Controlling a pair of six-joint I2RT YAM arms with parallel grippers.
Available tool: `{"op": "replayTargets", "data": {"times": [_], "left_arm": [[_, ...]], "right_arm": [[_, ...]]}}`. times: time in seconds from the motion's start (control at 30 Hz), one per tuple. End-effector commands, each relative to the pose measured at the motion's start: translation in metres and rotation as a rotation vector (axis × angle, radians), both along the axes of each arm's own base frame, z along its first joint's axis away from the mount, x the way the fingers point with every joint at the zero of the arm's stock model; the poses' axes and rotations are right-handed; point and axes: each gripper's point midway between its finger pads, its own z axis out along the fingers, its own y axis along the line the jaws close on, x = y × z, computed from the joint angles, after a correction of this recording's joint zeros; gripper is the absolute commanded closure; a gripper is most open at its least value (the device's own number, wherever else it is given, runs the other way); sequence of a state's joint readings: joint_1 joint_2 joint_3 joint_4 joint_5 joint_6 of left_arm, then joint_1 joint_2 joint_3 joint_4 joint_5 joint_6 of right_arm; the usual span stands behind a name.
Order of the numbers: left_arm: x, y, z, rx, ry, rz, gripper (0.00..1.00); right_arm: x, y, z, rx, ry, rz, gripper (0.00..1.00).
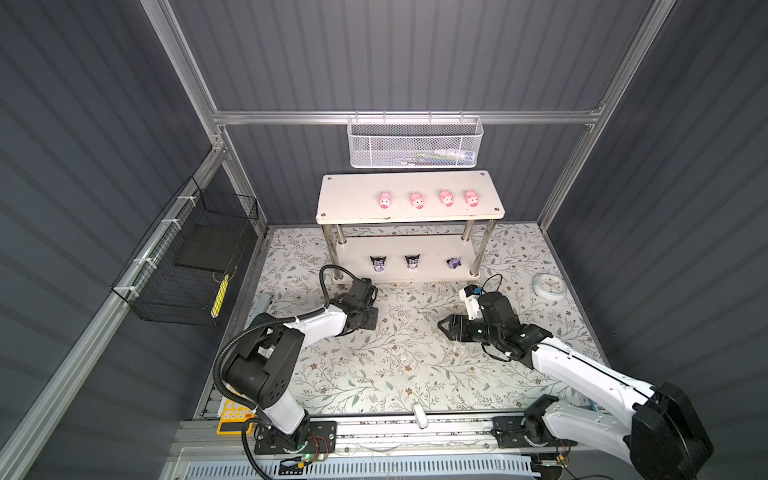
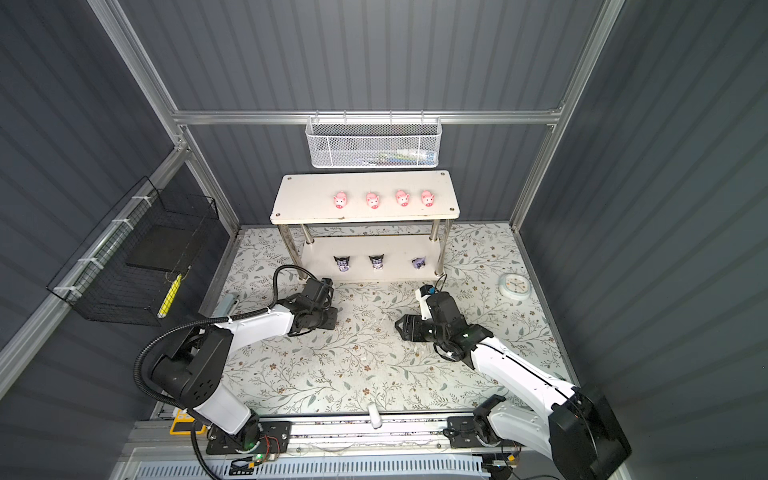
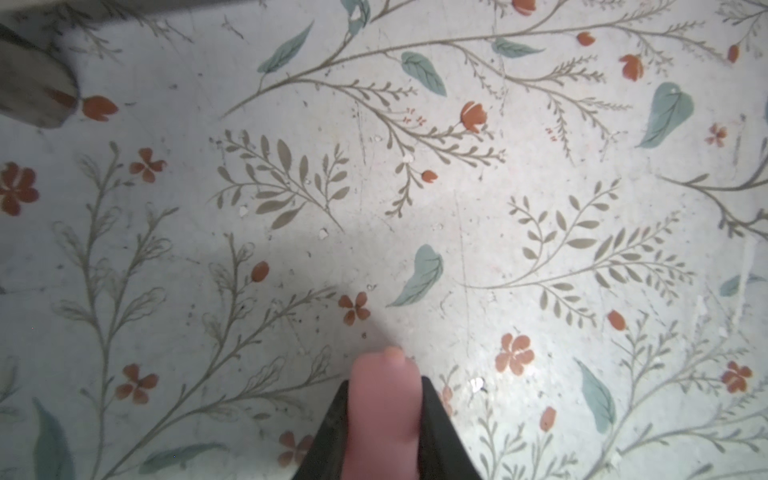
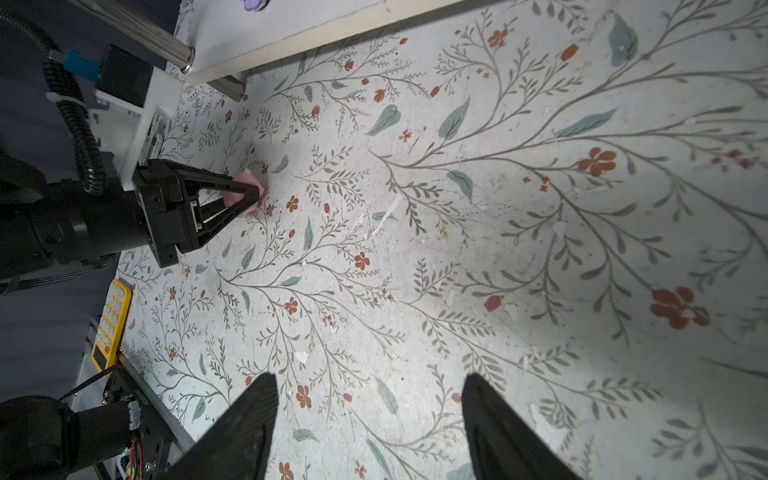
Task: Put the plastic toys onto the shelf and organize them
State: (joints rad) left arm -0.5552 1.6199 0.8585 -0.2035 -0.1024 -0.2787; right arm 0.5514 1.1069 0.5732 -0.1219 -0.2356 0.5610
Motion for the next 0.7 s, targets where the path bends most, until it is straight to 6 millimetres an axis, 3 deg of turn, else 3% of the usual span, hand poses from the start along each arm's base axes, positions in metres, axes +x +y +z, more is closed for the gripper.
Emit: {"op": "replayTargets", "data": {"times": [0.0,0.17,0.3,0.53,0.67], "left_arm": [[0.003,-0.002,0.029,-0.016,-0.018,-0.009,0.75],[0.004,0.000,0.065,-0.020,-0.030,0.008,0.74],[0.006,0.006,0.106,-0.004,-0.044,0.039,0.73],[0.007,0.017,0.215,0.000,-0.121,0.083,0.72],[0.002,0.022,0.267,-0.011,-0.157,0.082,0.72]], "right_arm": [[0.001,0.000,-0.002,0.003,0.000,-0.003,0.28],[0.001,0.001,-0.002,0.005,-0.001,-0.003,0.28],[0.000,0.000,-0.002,0.004,0.001,-0.004,0.28],[0.001,0.002,-0.013,-0.007,0.033,0.002,0.28],[0.002,0.005,-0.014,-0.001,0.037,0.007,0.28]]}}
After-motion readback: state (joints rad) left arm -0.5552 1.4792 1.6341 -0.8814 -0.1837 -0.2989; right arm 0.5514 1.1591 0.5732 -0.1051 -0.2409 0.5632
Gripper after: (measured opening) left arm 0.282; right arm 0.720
